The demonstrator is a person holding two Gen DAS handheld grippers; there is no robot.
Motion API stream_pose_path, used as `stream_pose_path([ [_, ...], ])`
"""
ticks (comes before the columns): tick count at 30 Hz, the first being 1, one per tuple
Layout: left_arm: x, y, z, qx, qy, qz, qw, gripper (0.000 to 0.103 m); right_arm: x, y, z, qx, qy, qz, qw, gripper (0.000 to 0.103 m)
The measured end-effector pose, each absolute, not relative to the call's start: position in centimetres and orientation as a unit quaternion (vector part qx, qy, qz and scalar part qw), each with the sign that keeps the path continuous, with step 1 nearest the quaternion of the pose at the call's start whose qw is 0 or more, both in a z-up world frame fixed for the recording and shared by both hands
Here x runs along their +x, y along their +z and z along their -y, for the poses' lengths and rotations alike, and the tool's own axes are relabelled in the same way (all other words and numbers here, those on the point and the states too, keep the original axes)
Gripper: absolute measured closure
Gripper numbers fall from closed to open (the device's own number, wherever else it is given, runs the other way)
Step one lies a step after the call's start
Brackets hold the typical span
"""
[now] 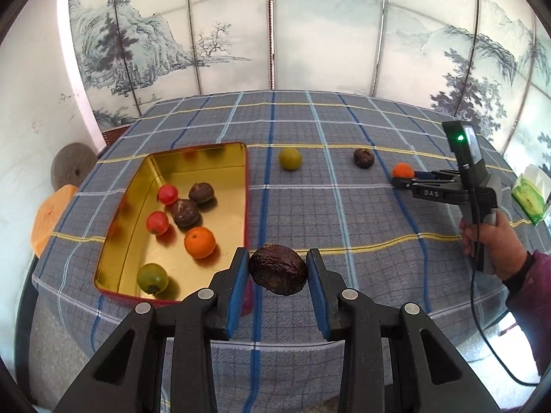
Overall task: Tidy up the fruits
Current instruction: 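Carry the brown nut into the tin and open the left gripper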
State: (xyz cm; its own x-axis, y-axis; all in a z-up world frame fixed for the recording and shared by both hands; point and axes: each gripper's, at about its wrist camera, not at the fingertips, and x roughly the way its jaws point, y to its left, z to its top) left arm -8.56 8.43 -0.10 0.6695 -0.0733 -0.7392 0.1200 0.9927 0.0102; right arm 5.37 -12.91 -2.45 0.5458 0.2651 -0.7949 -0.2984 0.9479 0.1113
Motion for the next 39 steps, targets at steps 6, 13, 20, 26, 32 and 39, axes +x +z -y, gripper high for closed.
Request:
stream_pose_path([
  [6,-8.5,-0.7,-9.6,0.027,-0.039,-0.406,0.913,0.068,5.5,-2.5,12.5,-0.026,0.157,-0.449,0.879,0.065],
  [13,-8.2,-1.7,-11.0,0.016,-0.024,-0.417,0.908,0.068,5.5,-2.5,12.5,-0.027,0.157,-0.449,0.879,0.065],
  [20,-7.5,-2.6,-11.9,0.016,-0.011,-0.427,0.904,0.068,5.4,-2.5,12.5,-0.027,0.158,-0.449,0.879,0.065],
  [26,-6.2,-3.2,-13.7,0.02,0.013,-0.43,0.902,0.068,5.4,-2.6,12.4,-0.027,0.158,-0.449,0.879,0.064],
  [32,-4.5,-3.8,-15.7,0.028,0.031,-0.436,0.899,0.068,5.4,-2.6,12.4,-0.026,0.159,-0.448,0.879,0.063],
  [39,-2.2,-4.1,-18.3,0.019,0.056,-0.445,0.894,0.068,5.4,-2.6,12.5,-0.025,0.16,-0.448,0.879,0.063],
])
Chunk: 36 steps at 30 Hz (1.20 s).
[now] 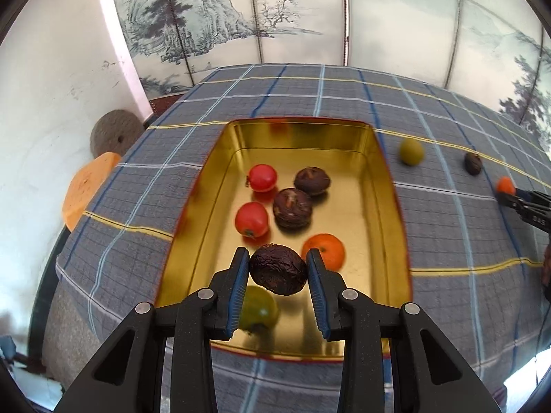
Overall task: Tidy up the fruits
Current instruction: 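Carry the brown nut into the tin and open the left gripper, then carry the orange into the tin and open the right gripper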
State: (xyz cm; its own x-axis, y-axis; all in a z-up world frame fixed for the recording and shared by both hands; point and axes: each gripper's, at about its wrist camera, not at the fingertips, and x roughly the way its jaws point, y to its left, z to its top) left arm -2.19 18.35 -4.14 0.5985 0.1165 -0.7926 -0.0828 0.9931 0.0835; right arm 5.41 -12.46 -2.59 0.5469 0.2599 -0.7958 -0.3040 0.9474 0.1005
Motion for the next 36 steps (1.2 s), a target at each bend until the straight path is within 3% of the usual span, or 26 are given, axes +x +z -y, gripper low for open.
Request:
stream_pose_path([
  [19,5.5,-5.1,-14.9,0.047,0.024,-0.451,0.891,0.066,5.4,-2.5,12.5,-0.024,0.162,-0.448,0.879,0.063],
  [21,5.8,-5.0,-15.2,0.024,0.012,-0.455,0.89,0.058,5.4,-2.5,12.5,-0.024,0.161,-0.448,0.879,0.063],
  [23,5.5,-4.5,-15.5,-0.002,0.002,-0.446,0.895,0.03,5.4,-2.6,12.5,-0.024,0.161,-0.448,0.879,0.063],
  [25,4.7,-3.9,-15.7,-0.004,0.014,-0.423,0.906,0.02,5.4,-2.6,12.5,-0.024,0.161,-0.448,0.879,0.063],
  [36,-5.9,-2.5,-18.1,-0.003,0.074,-0.382,0.921,0.019,5.3,-2.5,12.6,-0.017,0.169,-0.446,0.879,0.066],
])
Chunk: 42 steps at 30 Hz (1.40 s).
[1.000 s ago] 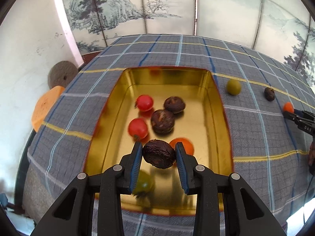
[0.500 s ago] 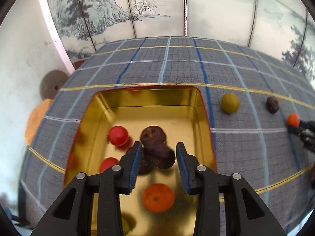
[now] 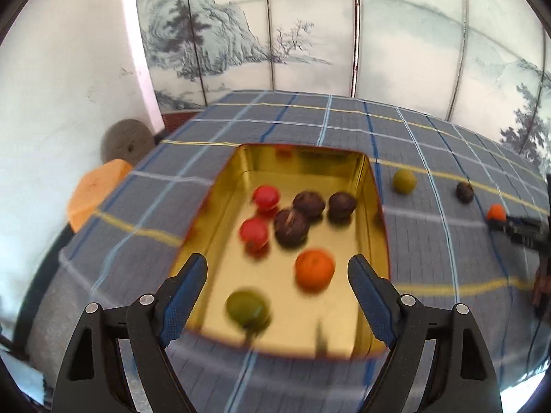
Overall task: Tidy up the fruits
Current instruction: 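Carry the orange into the tin and open the right gripper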
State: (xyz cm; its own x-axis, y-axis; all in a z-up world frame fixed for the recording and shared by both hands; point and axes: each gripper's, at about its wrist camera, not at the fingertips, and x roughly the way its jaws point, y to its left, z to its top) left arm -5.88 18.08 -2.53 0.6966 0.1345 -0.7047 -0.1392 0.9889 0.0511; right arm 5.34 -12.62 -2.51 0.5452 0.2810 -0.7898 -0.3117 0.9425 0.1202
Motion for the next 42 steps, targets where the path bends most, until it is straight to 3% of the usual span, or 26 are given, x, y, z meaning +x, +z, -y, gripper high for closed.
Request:
stream_pose_path([
  [11,-13.7,-2.2,-20.7,-0.057,0.101,-0.363,0.925,0.019,1.2,0.2,11.3,0.024,0.206,-0.428,0.88,0.066],
  [17,-14.5,-2.3,-22.1,-0.1,0.111,-0.368,0.918,0.019,-1.2,5.2,3.4,0.016,0.324,-0.388,0.863,0.066],
  [21,-14.7,-2.1,-21.4,-0.05,0.13,-0.379,0.915,0.019,-1.9,6.9,-3.9,-0.003,0.404,-0.38,0.832,0.066],
  [35,-16.3,-0.8,-22.0,-0.021,0.165,-0.361,0.918,0.019,0.1,2.4,-18.2,-0.062,0.447,-0.448,0.772,0.065],
  [38,-16.3,-1.0,-21.9,-0.015,0.168,-0.361,0.917,0.019,0.5,2.2,-18.6,-0.066,0.435,-0.45,0.777,0.063],
  [42,-16.4,-1.0,-21.5,-0.003,0.166,-0.362,0.917,0.019,0.5,4.4,-16.7,-0.013,0.443,-0.414,0.795,0.038],
])
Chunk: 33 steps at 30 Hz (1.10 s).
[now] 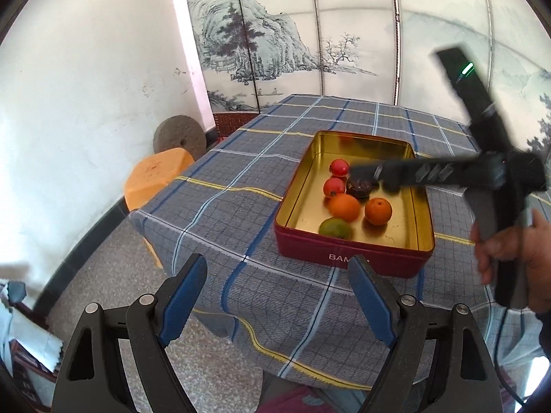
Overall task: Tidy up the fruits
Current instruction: 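Carry the orange into the tin and open the right gripper, then grasp the yellow-green lime with the left gripper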
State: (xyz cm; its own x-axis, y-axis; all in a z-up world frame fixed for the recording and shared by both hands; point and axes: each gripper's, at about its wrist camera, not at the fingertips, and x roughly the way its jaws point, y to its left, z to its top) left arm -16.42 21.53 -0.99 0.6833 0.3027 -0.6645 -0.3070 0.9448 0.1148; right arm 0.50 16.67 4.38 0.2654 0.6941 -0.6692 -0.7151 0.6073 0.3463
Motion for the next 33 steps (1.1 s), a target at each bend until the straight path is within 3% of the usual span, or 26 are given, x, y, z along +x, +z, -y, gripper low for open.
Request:
stream_pose_path([
  [8,-16.2,-1.1,-20.4,0.009,0.156,-0.365,0.918,0.019,-2.2,9.9,-7.8,0.02,0.408,-0.3,0.862,0.005],
  [17,-15.5,-1.1,-17.9,0.038,0.137,-0.374,0.916,0.019,-1.4,5.1,4.9,-0.025,0.22,-0.356,0.908,0.001],
  [27,-11.3,-1.1,-12.9,0.094,0.048,-0.399,0.911,0.019,1.3,-1.5,17.3,-0.128,-0.011,-0.457,0.88,0.001],
  [33,-5.4,0.5,-8.2,0.13,-0.059,-0.394,0.908,0.019,1.5,-2.2,20.3,-0.066,0.006,-0.46,0.886,0.001],
])
